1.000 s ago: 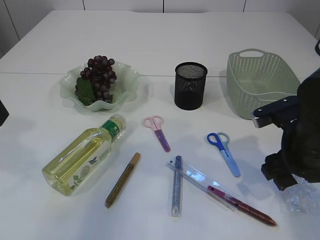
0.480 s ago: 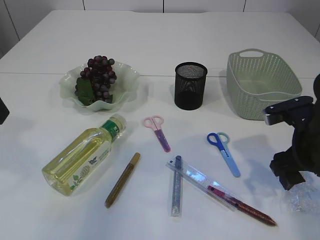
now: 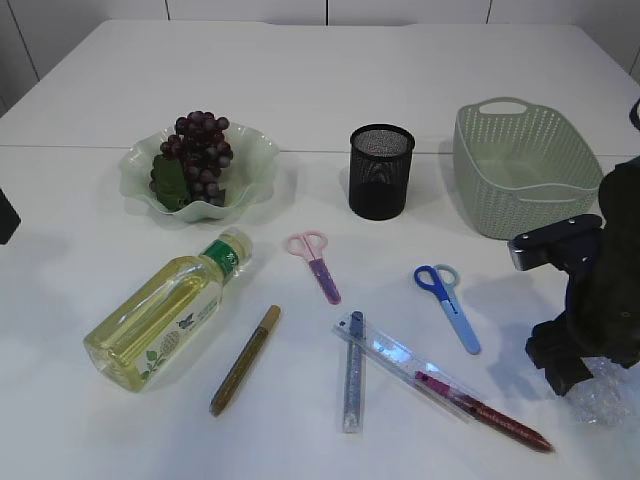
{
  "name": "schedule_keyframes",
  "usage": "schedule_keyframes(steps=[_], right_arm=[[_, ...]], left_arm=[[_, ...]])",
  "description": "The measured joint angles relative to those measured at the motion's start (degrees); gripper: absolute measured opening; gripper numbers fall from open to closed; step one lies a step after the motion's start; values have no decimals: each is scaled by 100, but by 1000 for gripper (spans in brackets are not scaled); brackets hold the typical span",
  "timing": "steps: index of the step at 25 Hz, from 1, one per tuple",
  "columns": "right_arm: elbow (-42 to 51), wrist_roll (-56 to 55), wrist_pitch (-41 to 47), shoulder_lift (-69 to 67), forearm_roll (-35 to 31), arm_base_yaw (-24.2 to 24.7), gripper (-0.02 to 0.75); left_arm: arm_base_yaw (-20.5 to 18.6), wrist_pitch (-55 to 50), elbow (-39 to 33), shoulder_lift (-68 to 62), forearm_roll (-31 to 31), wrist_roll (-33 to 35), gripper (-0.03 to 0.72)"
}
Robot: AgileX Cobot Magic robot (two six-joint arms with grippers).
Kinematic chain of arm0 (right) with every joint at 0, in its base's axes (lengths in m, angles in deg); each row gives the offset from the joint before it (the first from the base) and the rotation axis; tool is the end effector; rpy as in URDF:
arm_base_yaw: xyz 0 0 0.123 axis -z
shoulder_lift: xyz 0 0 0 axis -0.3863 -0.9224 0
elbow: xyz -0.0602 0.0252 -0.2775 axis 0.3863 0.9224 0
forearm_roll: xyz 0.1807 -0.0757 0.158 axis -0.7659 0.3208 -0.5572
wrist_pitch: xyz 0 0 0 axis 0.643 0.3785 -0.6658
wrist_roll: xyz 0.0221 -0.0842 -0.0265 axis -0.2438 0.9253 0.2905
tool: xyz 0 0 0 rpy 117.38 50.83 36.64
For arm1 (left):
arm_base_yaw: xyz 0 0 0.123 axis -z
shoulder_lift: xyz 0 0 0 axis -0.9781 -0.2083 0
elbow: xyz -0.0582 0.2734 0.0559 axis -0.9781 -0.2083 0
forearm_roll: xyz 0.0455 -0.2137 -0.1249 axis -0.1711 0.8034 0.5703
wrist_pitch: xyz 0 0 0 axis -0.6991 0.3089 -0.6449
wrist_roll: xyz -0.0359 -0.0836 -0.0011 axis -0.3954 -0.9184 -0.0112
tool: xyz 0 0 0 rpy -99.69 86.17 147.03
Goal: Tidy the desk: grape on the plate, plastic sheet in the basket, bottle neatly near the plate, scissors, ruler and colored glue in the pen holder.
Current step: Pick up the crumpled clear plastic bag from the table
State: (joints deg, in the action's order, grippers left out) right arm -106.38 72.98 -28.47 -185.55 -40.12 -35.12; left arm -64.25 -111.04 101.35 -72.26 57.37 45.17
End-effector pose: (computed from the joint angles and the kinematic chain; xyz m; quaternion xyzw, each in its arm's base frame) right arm 0.2842 0.0480 0.1404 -0.1297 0.9882 -0.0755 0.0299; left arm 0.2427 -0.0675 0.3186 0.1145 0.9759 -0.0666 0.1732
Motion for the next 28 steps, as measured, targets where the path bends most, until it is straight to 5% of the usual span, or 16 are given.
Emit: schedule_keyframes(steps=[14,23,28], right_arm=[[-30,12,-159,-303,31,0,553],[-30,12,-123,-303,31,0,290],[-31,1,-22,-289,31,0,246]], left_arm=[[0,0,0,0,0,0,433],[0,0,0,0,0,0,433],[0,0,0,0,0,0,433]])
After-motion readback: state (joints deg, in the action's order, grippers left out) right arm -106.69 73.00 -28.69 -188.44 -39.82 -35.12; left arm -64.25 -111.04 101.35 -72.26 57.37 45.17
